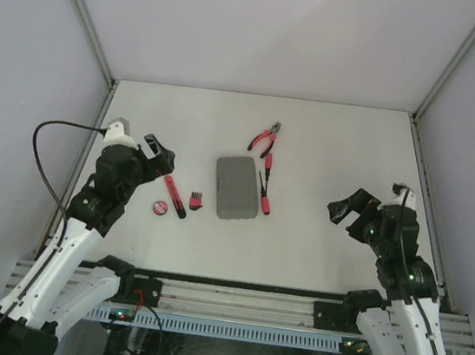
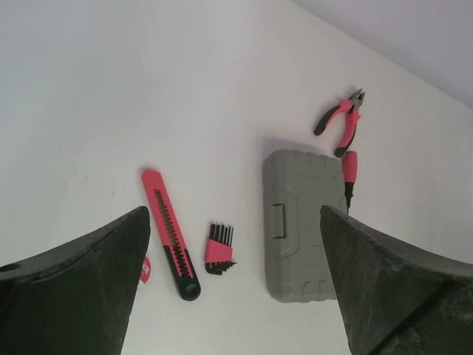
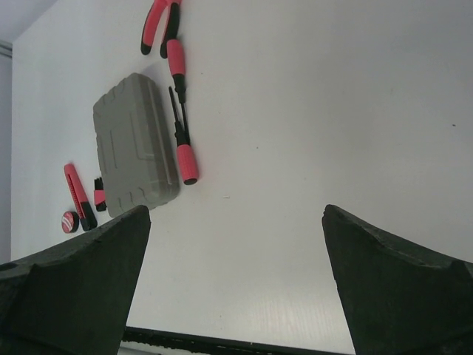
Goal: Sort the tools into containers
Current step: Move the storage box to the center of the board.
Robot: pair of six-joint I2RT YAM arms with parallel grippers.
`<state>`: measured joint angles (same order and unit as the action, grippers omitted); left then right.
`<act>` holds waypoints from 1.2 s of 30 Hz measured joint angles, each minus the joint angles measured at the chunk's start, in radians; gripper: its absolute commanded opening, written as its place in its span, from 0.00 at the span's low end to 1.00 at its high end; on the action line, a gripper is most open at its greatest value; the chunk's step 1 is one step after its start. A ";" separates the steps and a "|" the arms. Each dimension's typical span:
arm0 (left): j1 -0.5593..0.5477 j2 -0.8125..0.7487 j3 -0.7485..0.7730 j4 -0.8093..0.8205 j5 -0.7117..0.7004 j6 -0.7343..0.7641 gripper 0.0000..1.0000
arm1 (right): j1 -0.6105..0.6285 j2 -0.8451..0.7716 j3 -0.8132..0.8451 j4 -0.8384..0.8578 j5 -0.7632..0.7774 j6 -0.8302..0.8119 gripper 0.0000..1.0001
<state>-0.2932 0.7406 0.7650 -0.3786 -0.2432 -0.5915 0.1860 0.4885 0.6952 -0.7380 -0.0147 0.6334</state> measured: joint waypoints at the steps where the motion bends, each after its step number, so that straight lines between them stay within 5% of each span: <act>1: 0.006 0.010 -0.003 -0.004 0.012 0.000 1.00 | 0.000 0.024 -0.010 0.022 -0.013 -0.002 1.00; 10: 0.015 0.049 -0.092 0.016 0.117 -0.024 1.00 | 0.091 0.295 -0.038 0.267 -0.068 0.006 1.00; 25: 0.015 0.256 -0.143 0.198 0.235 -0.073 0.95 | 0.368 0.835 0.101 0.581 0.167 -0.036 0.97; 36: -0.065 0.498 -0.134 0.344 0.330 -0.082 0.90 | 0.370 1.130 0.325 0.693 -0.103 -0.074 0.77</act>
<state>-0.3584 1.2388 0.6315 -0.0349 0.0868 -0.6739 0.5564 1.6180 1.0203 -0.0448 -0.1177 0.5594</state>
